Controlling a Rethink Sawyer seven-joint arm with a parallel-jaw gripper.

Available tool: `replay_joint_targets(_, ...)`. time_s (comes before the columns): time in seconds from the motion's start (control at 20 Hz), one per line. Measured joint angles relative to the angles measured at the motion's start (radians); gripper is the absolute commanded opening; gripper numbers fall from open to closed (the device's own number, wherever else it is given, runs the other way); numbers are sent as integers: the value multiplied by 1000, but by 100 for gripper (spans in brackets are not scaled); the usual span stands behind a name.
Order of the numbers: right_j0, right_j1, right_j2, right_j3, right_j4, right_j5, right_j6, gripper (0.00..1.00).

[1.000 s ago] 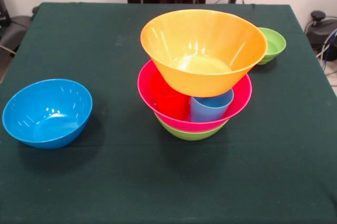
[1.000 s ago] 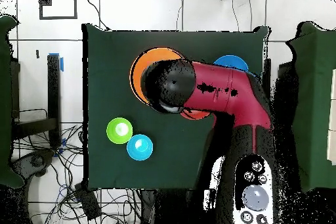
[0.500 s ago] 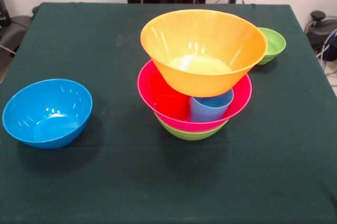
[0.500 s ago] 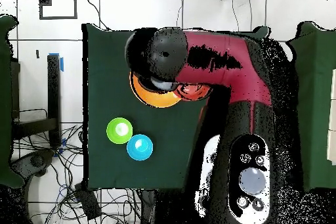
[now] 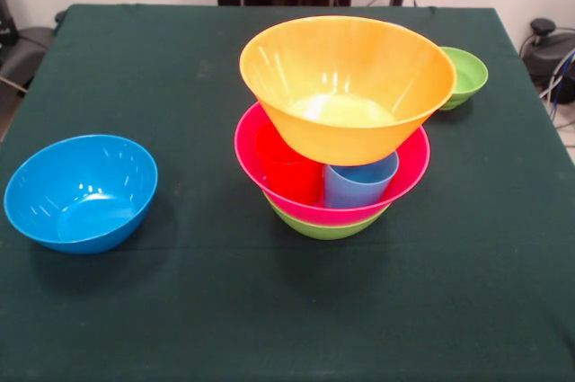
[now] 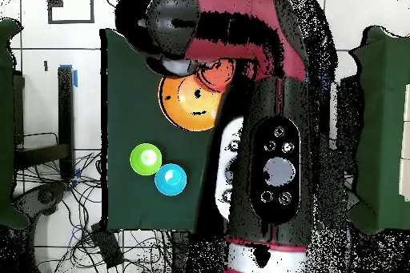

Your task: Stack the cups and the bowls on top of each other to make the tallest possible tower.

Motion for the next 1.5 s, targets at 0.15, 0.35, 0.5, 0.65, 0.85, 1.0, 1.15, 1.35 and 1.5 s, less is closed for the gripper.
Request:
replay_joint_targets(0.15,30,74,3,-122,-12,48,0,0)
replay_joint_targets(0.35,56,135,3,-220,-23,94,0,0)
replay_joint_targets(0.5,70,173,3,-282,-32,122,0,0)
replay_joint_targets(0.65,90,230,3,-374,-42,164,0,0)
replay_joint_targets(0.85,102,271,2,-439,-46,190,0,0)
replay_joint_targets(1.0,110,290,-4,-468,-48,192,0,0)
replay_joint_targets(1.15,115,298,-15,-477,-50,193,0,0)
replay_joint_targets(1.35,120,297,-32,-476,-50,192,0,0)
replay_joint_targets(1.5,123,291,-45,-467,-50,187,0,0)
